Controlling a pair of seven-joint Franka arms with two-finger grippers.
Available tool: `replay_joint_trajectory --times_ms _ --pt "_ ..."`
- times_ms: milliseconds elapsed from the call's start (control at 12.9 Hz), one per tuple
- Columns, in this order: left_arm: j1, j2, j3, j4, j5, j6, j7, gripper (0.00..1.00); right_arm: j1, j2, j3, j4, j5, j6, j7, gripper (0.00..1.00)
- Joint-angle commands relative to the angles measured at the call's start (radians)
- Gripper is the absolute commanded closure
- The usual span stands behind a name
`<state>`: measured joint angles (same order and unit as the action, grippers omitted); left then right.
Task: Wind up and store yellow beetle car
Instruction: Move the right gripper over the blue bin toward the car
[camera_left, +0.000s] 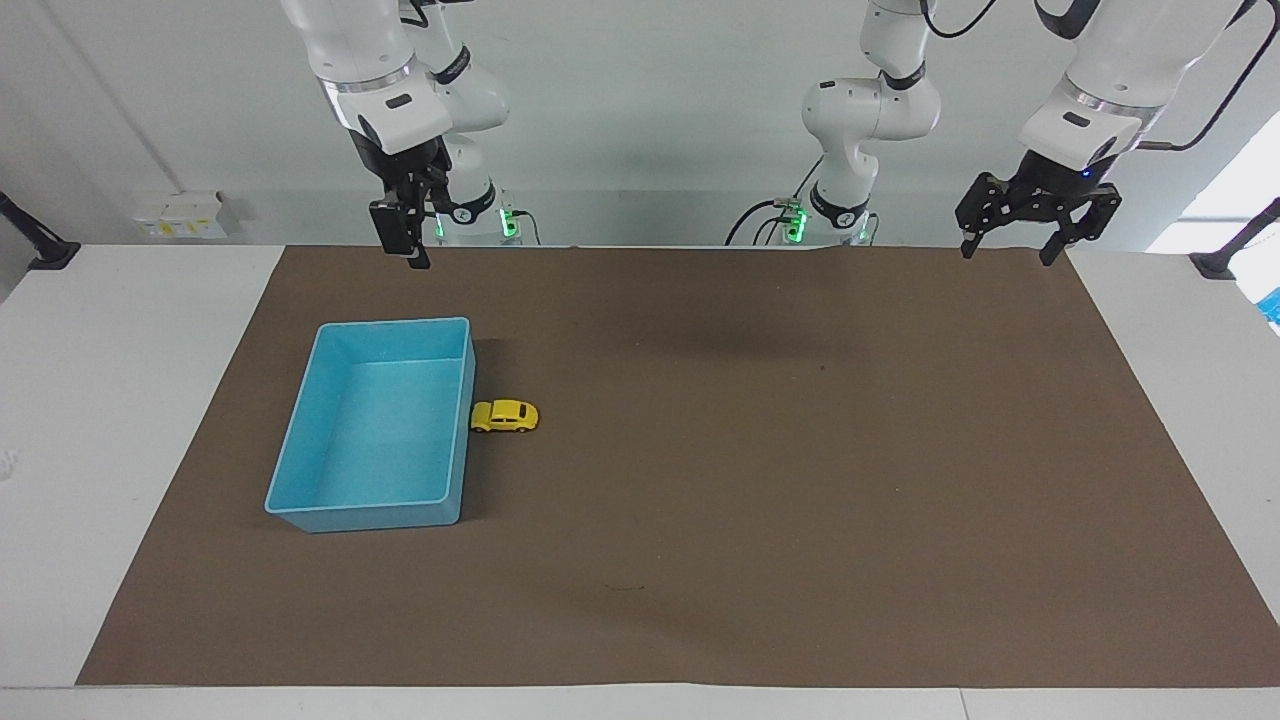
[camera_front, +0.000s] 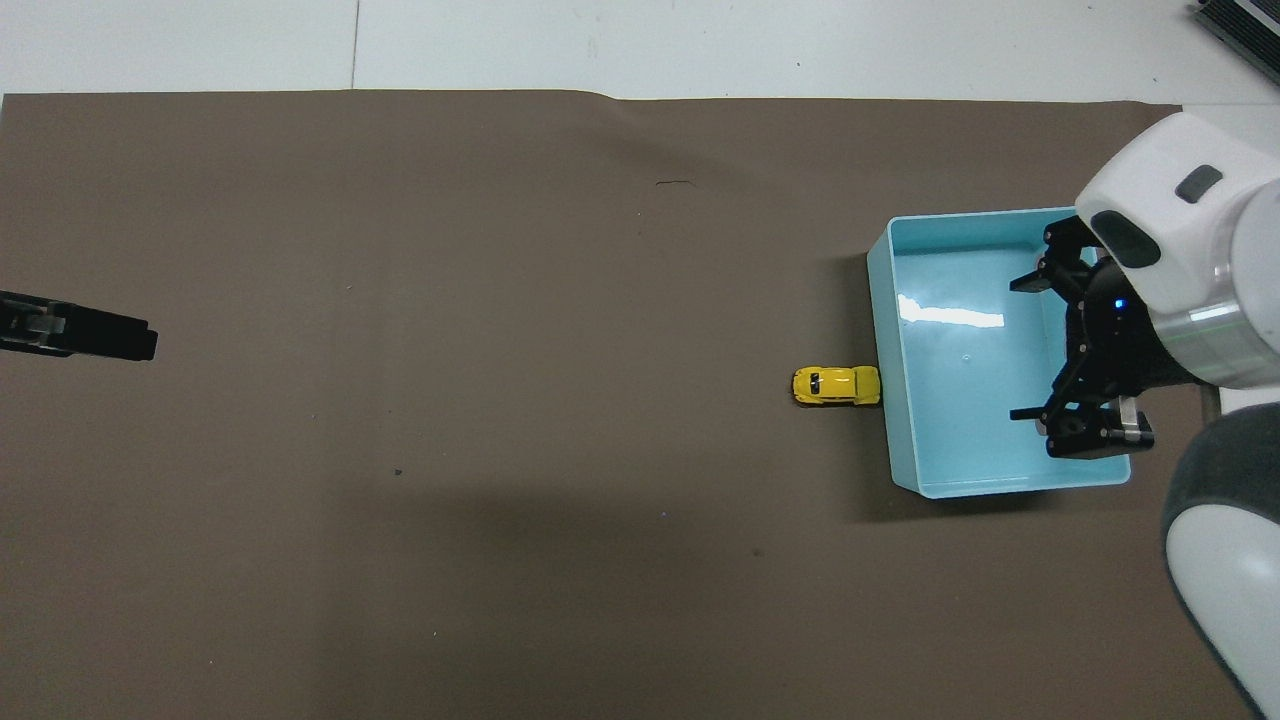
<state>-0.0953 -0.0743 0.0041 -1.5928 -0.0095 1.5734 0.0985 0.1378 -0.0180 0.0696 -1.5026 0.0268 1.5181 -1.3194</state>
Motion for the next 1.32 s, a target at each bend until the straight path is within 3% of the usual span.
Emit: replay_joint_trajectory --times_ms 0,854,1242 --pt "0.002 -0.005 -0.001 -0.003 -0.012 -0.021 0.001 0.00 -0.007 -0.014 0.019 -0.013 -0.015 0.036 -0.116 0.00" --pt "0.009 -0.005 0.005 -0.001 -0.012 -0.021 0.003 0.00 -0.003 -0.011 0.019 -0.102 0.016 0.039 -0.182 0.00" --pt "0.011 -0.005 0.005 -0.001 -0.012 -0.021 0.003 0.00 0.019 0.012 0.019 -0.159 0.016 0.134 -0.170 0.00"
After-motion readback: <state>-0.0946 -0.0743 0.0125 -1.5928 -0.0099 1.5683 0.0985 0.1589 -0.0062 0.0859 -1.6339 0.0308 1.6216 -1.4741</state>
